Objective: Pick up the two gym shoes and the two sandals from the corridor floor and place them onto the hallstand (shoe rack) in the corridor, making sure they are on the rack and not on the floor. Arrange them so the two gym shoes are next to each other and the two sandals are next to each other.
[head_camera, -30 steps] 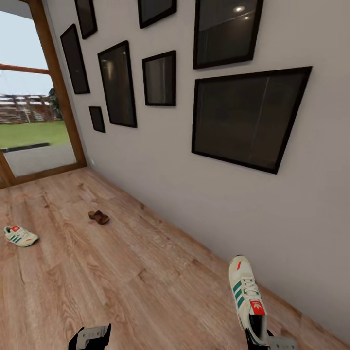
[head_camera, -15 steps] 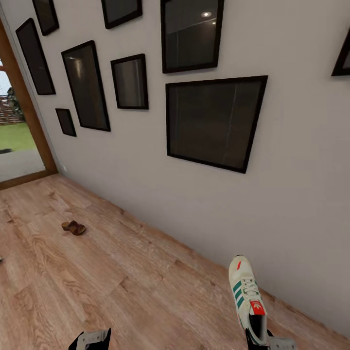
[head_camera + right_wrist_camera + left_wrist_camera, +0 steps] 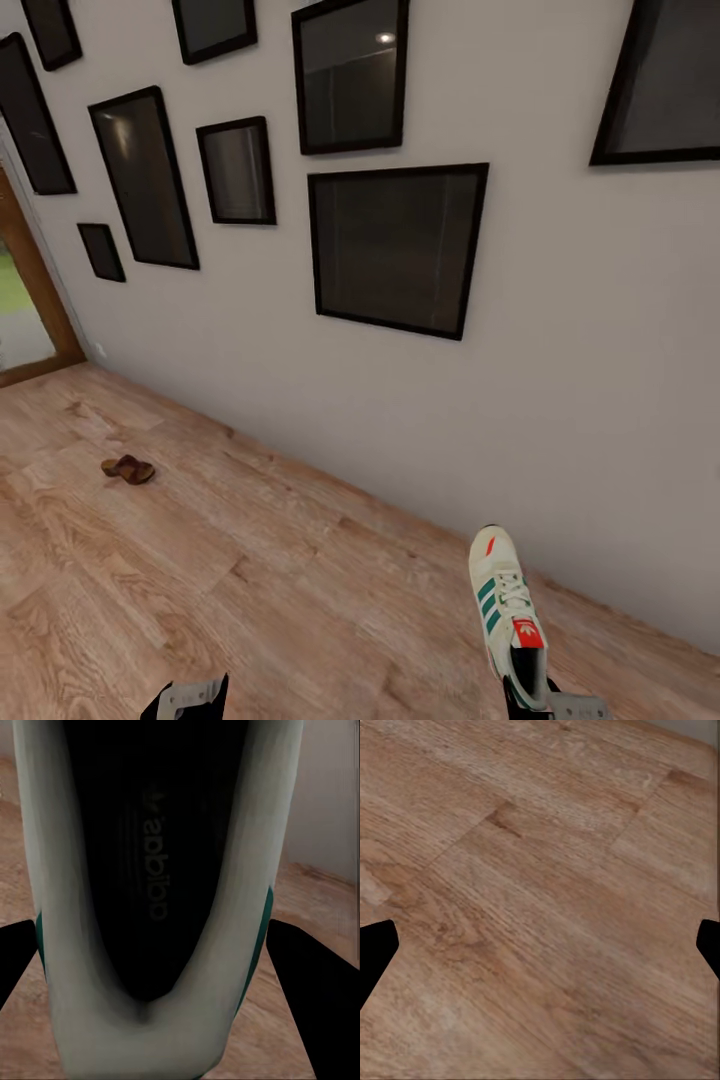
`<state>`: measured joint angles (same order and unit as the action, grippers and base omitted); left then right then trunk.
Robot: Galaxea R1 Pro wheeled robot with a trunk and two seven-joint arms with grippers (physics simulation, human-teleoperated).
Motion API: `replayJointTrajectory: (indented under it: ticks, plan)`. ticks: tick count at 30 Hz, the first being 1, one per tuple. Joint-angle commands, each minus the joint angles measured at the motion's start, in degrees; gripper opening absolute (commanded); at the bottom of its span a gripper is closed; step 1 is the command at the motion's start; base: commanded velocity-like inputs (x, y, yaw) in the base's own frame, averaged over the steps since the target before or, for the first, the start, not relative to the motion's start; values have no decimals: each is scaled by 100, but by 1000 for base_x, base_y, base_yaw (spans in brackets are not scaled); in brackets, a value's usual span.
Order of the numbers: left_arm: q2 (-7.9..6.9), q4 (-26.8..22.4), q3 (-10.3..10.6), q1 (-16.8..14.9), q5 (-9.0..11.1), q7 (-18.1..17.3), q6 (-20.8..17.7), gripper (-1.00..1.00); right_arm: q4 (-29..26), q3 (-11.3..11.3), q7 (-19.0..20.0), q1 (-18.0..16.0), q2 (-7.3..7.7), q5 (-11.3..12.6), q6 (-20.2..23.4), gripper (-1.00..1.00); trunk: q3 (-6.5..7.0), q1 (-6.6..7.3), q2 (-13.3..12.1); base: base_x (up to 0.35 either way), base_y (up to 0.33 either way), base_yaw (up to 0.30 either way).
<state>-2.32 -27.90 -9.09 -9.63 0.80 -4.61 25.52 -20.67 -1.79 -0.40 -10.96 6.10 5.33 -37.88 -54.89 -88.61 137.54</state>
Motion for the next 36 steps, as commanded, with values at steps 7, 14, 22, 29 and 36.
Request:
replayJointTrajectory:
  ticks: [7, 14, 22, 29, 36]
  plan:
    - [4, 4, -31, -4, 8, -48, 15, 100, 2, -15, 13, -3, -3, 55, -17, -100, -5, 5, 2, -331, -28, -110]
    - [52, 15, 127, -4, -133, -105, 54, 100, 2, -15, 11, -3, -3, 55, -17, -100, -5, 5, 2, -193, -174, -257]
    - [-15, 126, 1086, -17, -669, -688, 94, 100, 2, -9, 12, -3, -3, 55, -17, -100, -5, 5, 2, -48, -53, -268]
    - [-612, 127, 413, -21, 172, -2132, 84, 100, -5, -8, 10, -3, 13, 55, -17, -100, -5, 5, 2, -2, -2, -268]
    - [-605, 141, 267, -21, 310, -2144, 94, 100, -7, 176, 11, -3, 43, 55, -17, -100, -5, 5, 2, 0, 0, -268]
